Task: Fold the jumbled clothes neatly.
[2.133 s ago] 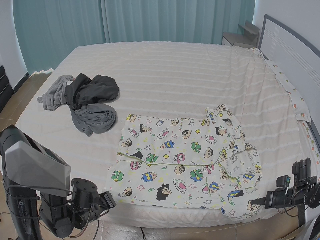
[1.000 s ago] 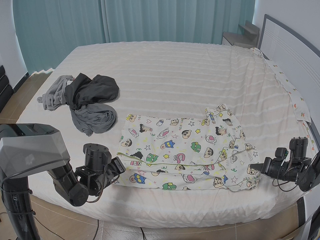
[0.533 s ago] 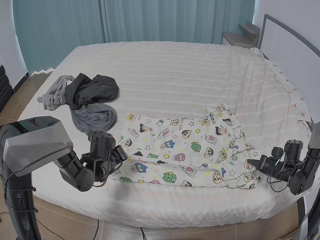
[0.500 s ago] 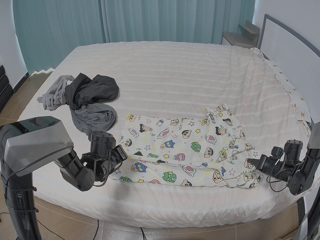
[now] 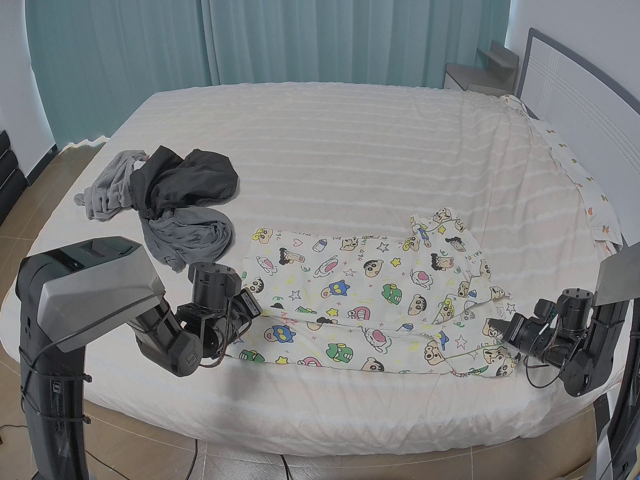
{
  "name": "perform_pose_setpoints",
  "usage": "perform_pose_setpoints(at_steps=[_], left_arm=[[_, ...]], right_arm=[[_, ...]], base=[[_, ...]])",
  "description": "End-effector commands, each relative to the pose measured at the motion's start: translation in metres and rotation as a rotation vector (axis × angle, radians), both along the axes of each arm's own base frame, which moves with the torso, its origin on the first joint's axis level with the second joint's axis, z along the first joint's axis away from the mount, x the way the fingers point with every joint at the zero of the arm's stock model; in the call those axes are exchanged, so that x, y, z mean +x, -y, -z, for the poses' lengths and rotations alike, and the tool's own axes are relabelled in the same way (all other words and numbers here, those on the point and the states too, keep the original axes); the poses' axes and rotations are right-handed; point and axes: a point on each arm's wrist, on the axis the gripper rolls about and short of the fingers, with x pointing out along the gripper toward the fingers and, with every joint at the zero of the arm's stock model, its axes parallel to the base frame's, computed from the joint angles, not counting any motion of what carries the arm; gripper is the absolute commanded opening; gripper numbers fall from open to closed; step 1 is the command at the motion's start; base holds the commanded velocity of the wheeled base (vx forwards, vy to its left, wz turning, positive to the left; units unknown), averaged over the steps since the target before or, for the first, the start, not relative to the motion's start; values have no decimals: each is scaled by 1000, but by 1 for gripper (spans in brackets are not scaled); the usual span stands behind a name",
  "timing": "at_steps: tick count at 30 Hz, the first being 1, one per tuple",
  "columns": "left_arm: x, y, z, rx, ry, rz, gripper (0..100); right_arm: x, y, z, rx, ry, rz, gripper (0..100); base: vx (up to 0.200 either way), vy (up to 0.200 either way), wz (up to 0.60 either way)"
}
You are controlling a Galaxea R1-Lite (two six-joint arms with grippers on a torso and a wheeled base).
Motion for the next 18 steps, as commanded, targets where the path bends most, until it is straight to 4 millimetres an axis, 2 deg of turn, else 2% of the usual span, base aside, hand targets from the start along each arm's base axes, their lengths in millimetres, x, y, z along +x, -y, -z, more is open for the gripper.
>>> perform_pose_setpoints(at_steps=[1,14,18], left_arm=[[2,1,3,-2,-2,-2,100],[13,-12,-7,-73,33,-79,100],[12,-29,-26,-103,67,-125,100]], right_arm=[[3,0,5,8,-3,2,100],[14,2,-3,17,46,51,100],[13,7,-5,6,49,90,100]], base=[[0,0,0],[0,0,0],[0,0,0]])
